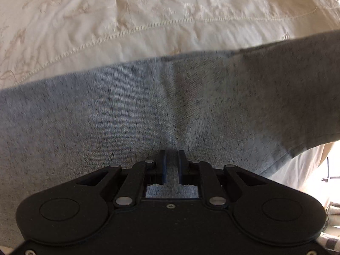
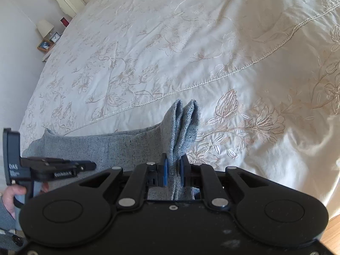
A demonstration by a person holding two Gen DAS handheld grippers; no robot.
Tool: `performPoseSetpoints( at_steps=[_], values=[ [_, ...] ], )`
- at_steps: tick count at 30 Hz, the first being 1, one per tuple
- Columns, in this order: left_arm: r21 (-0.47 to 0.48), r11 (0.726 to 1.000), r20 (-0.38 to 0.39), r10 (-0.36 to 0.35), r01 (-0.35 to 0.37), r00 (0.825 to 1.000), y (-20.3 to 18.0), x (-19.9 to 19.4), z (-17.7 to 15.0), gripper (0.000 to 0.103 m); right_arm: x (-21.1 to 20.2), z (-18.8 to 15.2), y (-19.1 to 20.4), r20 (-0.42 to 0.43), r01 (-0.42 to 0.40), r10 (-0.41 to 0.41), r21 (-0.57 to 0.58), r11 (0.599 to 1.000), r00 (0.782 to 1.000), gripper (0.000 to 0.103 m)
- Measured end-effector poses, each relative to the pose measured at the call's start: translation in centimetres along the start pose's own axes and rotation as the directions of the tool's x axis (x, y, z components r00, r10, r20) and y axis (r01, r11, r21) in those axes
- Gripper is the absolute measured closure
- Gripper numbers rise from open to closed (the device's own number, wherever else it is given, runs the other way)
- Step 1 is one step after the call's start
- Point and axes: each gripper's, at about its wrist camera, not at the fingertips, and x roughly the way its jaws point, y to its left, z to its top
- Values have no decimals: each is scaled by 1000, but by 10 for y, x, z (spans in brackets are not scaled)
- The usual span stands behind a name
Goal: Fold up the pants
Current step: 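Grasp the leg hem with the right gripper and fold it over the legs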
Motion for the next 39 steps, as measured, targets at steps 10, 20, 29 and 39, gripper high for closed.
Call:
performPoseSetpoints(
  at_steps=[10, 20, 29, 39],
  values=[
    [-76, 995, 161, -50, 63, 986, 88, -80, -9, 84, -15, -3, 115, 46, 1, -1, -3, 1000, 999, 91],
    [-178, 984, 151, 55, -28, 987, 226, -108, -51, 84, 58, -30, 293, -15, -143, 143, -68, 987, 990, 90],
    [-198, 979, 173, 87, -52, 981, 264, -125, -62, 84, 170, -67, 370, -96, -85, 73, -126, 988, 993, 81],
    [-146, 989, 212, 27, 4, 977, 216, -125, -44, 84, 137, -62, 351, -40, -225, 221, -151, 963, 974, 69]
  ],
)
